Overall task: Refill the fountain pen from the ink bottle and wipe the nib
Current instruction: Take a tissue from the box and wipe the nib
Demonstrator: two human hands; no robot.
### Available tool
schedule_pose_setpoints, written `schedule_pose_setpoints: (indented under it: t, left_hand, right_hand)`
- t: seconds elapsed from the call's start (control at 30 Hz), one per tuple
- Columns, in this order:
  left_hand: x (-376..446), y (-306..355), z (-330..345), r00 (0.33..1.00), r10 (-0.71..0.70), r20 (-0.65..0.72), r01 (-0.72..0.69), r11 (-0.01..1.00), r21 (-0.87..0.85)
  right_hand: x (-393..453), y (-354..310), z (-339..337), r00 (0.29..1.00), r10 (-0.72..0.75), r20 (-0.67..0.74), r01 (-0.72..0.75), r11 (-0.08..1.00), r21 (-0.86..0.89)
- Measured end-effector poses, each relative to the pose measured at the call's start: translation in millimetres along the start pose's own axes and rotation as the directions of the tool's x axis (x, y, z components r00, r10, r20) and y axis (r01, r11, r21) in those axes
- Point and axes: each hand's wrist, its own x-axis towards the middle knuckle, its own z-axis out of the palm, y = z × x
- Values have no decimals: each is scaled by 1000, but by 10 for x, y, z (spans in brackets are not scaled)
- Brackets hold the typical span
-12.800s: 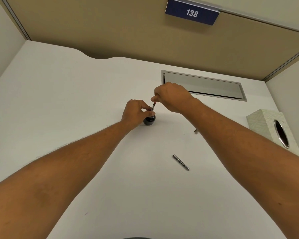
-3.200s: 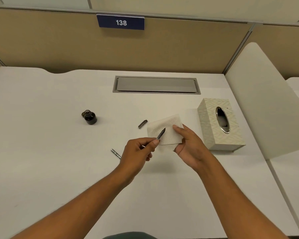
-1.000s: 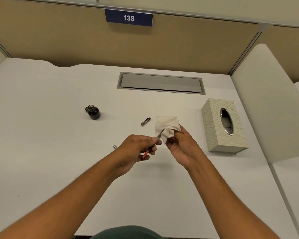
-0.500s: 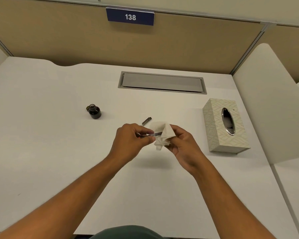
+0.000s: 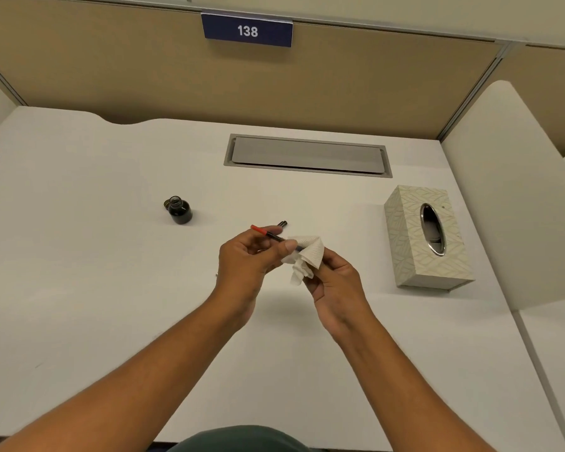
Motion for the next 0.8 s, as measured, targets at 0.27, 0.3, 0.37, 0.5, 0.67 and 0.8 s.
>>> schedule_pose_setpoints:
  t: [0.27, 0.3, 0.37, 0.5, 0.67, 0.8]
  left_hand:
    - [-55, -42, 10, 997, 10, -82, 1, 992, 128]
    - [-53, -29, -4, 997, 12, -70, -2, 988, 153]
    - [-47, -8, -33, 999, 35, -36, -28, 987, 157]
    - [-39, 32, -44, 998, 57, -21, -54, 991, 121]
    - [-5, 64, -73, 992, 44, -120, -32, 995, 99]
    - [7, 82, -106, 993, 67, -93, -57, 993, 103]
  right_hand:
    - [-114, 38, 138, 998, 32, -61, -31, 999, 19]
    - [-109, 18, 137, 997, 71, -44, -69, 997, 33]
    - [-95, -25, 137, 990, 144, -5, -143, 987, 70]
    - [-81, -58, 179, 991, 137, 11, -137, 989, 57]
    - [-140, -11, 270, 989, -147, -26, 135, 955, -265]
    - [-138, 6, 305, 994, -106, -23, 98, 964, -245]
